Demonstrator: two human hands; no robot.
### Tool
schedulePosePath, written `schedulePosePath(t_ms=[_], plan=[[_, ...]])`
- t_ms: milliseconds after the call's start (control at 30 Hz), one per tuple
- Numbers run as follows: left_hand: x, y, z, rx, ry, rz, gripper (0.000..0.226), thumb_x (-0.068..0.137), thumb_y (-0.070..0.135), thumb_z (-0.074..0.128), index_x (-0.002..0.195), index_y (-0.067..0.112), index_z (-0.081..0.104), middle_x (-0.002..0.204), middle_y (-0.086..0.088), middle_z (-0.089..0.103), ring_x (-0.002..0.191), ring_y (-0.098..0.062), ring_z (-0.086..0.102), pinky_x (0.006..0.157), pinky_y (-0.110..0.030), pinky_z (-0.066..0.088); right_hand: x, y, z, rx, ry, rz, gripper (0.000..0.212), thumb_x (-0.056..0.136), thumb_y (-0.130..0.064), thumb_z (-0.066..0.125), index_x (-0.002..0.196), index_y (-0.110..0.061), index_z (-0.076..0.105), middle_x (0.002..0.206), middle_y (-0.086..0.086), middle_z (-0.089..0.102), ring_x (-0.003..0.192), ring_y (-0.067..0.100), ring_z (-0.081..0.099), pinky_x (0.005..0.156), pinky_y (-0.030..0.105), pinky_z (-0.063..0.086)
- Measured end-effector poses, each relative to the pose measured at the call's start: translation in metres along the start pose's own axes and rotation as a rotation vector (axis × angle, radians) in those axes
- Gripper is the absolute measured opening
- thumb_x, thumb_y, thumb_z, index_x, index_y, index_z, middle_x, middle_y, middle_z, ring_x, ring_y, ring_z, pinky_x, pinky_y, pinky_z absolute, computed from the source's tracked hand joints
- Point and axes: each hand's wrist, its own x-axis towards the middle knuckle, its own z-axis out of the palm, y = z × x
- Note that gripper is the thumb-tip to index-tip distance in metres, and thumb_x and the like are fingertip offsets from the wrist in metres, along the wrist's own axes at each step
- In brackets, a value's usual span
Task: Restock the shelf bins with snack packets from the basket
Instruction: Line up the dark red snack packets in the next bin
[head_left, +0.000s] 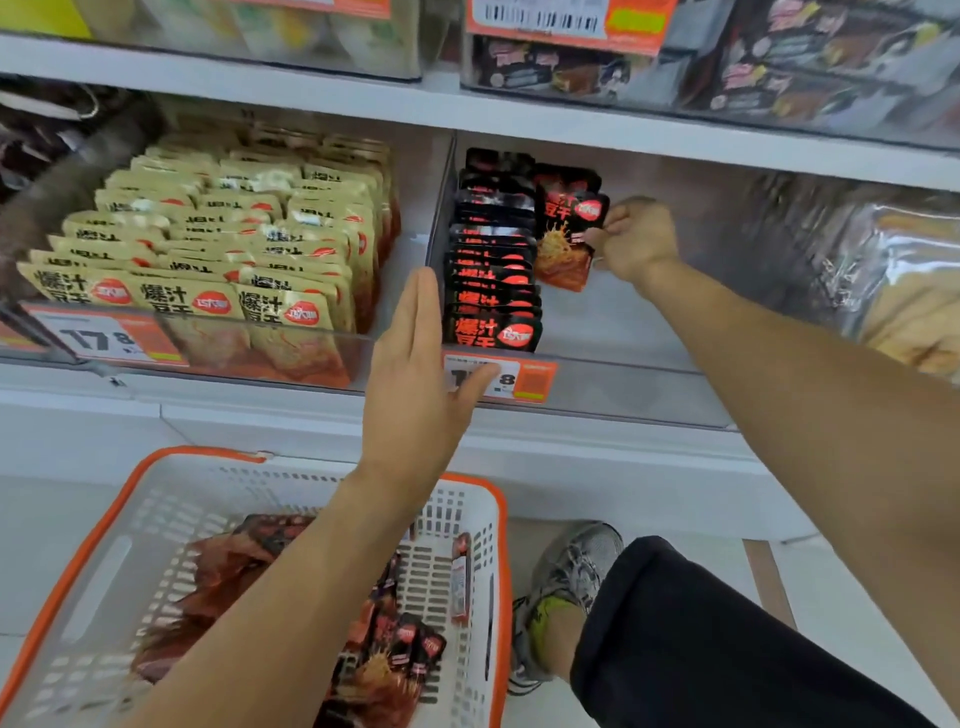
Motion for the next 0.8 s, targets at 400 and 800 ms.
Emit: schedulePosePath(t_ms=[400, 800], plan=[[0.0, -0.008, 0.006, 0.032, 0.05, 0.078, 0.096, 0.084, 0.038, 0.076, 0.155, 0.002, 0.023, 0.16, -0.012, 0.03, 0.136, -0.019, 0.03, 0.109, -0.021, 0.024, 0.014, 0.006, 0.022, 0.09, 0.096, 0.041, 0.033, 0.08, -0.023, 0.08, 0.073, -0.026, 0.048, 0.092, 0.007, 0.066, 0.085, 0.022, 0.065, 0.086, 0.041, 0.056], [-0.101, -0.078, -0.015, -0.079, -0.029, -0.063, 0.032, 0.092, 0.011, 0.066, 0.123, 0.012, 0.058, 0.127, -0.001, 0.052, 0.117, -0.025, 0.054, 0.1, -0.04, 0.047, -0.177, -0.048, -0.038, 0.068, 0.036, -0.413, 0.015, 0.09, -0.015, 0.071, 0.096, -0.019, 0.059, 0.08, -0.013, 0.064, 0.069, 0.014, 0.067, 0.063, 0.026, 0.054]])
